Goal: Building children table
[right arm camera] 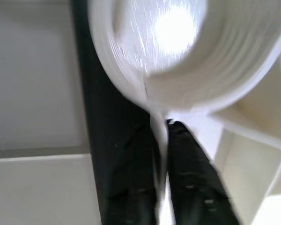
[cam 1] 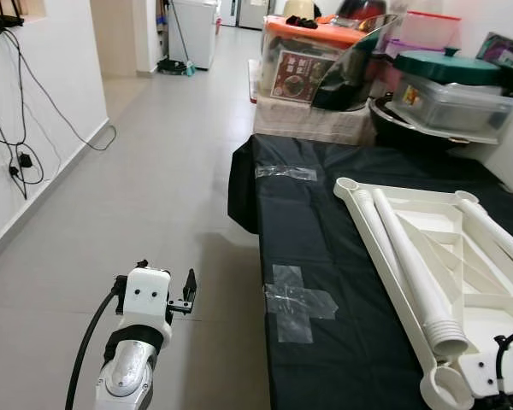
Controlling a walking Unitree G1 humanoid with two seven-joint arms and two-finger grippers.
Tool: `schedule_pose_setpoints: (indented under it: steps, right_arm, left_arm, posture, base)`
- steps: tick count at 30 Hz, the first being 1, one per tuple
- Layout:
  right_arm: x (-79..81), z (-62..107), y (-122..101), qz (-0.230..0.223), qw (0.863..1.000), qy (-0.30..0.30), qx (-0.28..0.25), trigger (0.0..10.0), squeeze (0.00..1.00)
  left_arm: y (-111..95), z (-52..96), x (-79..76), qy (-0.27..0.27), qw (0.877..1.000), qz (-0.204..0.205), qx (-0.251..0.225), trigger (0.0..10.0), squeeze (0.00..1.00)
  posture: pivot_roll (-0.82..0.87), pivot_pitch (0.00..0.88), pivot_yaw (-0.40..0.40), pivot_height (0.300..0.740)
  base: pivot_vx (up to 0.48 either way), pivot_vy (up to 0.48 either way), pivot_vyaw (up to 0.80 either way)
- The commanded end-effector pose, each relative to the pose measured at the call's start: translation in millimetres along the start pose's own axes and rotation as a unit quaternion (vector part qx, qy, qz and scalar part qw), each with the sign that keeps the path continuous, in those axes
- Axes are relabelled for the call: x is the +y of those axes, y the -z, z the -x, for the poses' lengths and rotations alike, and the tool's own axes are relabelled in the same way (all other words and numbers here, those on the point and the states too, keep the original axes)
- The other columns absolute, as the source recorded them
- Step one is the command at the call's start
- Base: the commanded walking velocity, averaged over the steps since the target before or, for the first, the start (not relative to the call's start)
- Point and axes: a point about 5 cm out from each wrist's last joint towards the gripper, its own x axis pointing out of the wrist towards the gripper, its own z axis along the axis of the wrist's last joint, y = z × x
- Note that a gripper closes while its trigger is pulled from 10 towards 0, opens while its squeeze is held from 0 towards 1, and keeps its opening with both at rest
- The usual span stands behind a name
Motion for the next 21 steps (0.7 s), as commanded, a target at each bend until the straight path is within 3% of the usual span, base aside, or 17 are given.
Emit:
schedule_pose_setpoints:
  steps: [1,5,15,21]
  right_arm:
    - [1.2,-2.4,1,-0.009,1.0,-0.004,0.001,10.0,1.0]
    - [-5.8,7.6,0,-0.016,1.0,-0.005,-0.009,10.0,1.0]
    - [-37.0,79.1,-9,0.007,0.998,0.051,-0.04,10.0,1.0]
    - [-52.0,99.2,-9,-0.002,0.994,0.101,-0.046,10.0,1.0]
  left_arm:
    - [4,1.5,-1.1,-0.001,1.0,0.009,0.011,10.0,0.0]
    - [5,1.7,-0.8,0.0,1.0,0.01,0.011,10.0,0.0]
    - [5,1.3,-0.5,0.002,1.0,0.013,0.013,10.0,0.0]
    - [6,0.3,-2.6,0.006,1.0,0.016,0.013,10.0,0.0]
  posture:
    - [0.0,0.0,-0.113,0.74]
    - [-0.01,0.0,-0.109,0.74]
    - [-0.03,0.0,-0.094,0.74]
    - [-0.03,0.0,-0.092,0.74]
  base:
    - [0.0,0.0,0.0]
    - [0.0,0.0,0.0]
    - [0.0,0.0,0.0]
    - [0.0,0.0,0.0]
